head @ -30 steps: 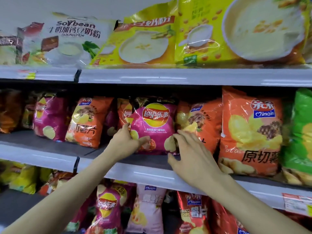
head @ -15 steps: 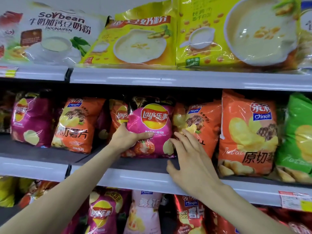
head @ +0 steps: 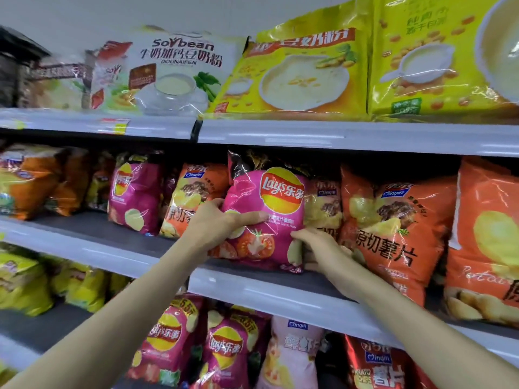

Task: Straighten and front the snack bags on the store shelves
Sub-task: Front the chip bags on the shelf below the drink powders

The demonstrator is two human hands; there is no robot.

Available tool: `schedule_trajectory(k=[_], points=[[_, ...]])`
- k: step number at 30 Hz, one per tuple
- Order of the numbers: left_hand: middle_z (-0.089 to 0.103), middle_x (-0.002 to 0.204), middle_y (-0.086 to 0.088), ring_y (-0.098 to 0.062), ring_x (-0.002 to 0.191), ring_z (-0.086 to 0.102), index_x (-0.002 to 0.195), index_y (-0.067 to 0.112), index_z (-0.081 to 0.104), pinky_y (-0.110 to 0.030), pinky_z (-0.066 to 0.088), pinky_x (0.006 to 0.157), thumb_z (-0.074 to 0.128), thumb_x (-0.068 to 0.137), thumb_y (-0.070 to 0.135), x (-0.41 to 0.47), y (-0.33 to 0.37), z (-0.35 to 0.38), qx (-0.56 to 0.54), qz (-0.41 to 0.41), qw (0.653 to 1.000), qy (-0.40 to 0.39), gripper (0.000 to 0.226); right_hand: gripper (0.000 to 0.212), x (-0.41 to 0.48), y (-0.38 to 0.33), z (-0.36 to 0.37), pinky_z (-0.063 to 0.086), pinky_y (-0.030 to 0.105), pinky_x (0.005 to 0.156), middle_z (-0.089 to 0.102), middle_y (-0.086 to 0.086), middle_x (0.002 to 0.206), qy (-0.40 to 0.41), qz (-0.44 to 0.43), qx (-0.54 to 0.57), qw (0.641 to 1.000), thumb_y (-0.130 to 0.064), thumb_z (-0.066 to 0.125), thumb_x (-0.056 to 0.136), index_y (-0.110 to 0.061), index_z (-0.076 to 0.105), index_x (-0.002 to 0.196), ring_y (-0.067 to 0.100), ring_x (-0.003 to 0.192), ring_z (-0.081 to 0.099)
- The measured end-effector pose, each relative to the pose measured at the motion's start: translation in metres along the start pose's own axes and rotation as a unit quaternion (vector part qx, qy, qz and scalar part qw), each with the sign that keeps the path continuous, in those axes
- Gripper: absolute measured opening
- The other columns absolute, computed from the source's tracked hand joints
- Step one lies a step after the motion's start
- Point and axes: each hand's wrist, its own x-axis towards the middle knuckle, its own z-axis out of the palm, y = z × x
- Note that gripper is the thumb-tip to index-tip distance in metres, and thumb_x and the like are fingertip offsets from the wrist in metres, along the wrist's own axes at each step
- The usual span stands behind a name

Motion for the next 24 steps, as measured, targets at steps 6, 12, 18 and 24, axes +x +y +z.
schedule_trajectory(k=[6,12,18,24], points=[[0.083,0.096,0.001,-0.020,0.084,0.081,0.117,0.022,0.070,-0.030,0.063,0.070,0.092,0.077,0.032,-0.027,0.017,-0.024,0.011,-0.006,1.000,-0.009,0.047,0.024,0.001,-0.010,0.022,0.051,0.048,0.105,0.081,-0.001,0.096,-0.059,-0.069,0.041,0.995,-0.045,0.061,0.099,-0.026,0.075,0.103,0.022,0.103,0.073],[0.083,0.087,0.003,-0.019,0.075,0.081,0.114,0.023,0.067,-0.025,0.061,0.056,0.092,0.076,0.033,-0.046,0.032,-0.036,0.021,-0.030,0.999,0.027,0.047,0.024,0.005,-0.015,0.032,0.051,0.052,0.106,0.081,-0.004,0.098,-0.088,-0.050,0.079,0.992,-0.045,0.062,0.096,-0.027,0.077,0.103,0.019,0.101,0.075],[0.083,0.097,-0.006,-0.027,0.085,0.081,0.118,0.016,0.071,-0.036,0.067,0.071,0.091,0.075,0.041,-0.041,0.052,-0.037,0.074,-0.074,0.994,0.003,0.053,0.022,0.013,-0.019,0.030,0.061,0.042,0.086,0.081,0.001,0.089,-0.116,-0.002,0.144,0.983,-0.039,0.061,0.099,-0.021,0.071,0.108,0.020,0.089,0.076],[0.082,0.101,-0.010,-0.030,0.087,0.081,0.116,0.014,0.072,-0.038,0.067,0.074,0.084,0.083,0.042,-0.024,0.055,-0.046,0.094,-0.094,0.989,-0.061,0.045,0.035,0.017,-0.022,0.027,0.060,0.040,0.076,0.081,0.004,0.100,-0.109,0.020,0.166,0.980,-0.046,0.067,0.095,-0.020,0.070,0.119,0.025,0.100,0.075]])
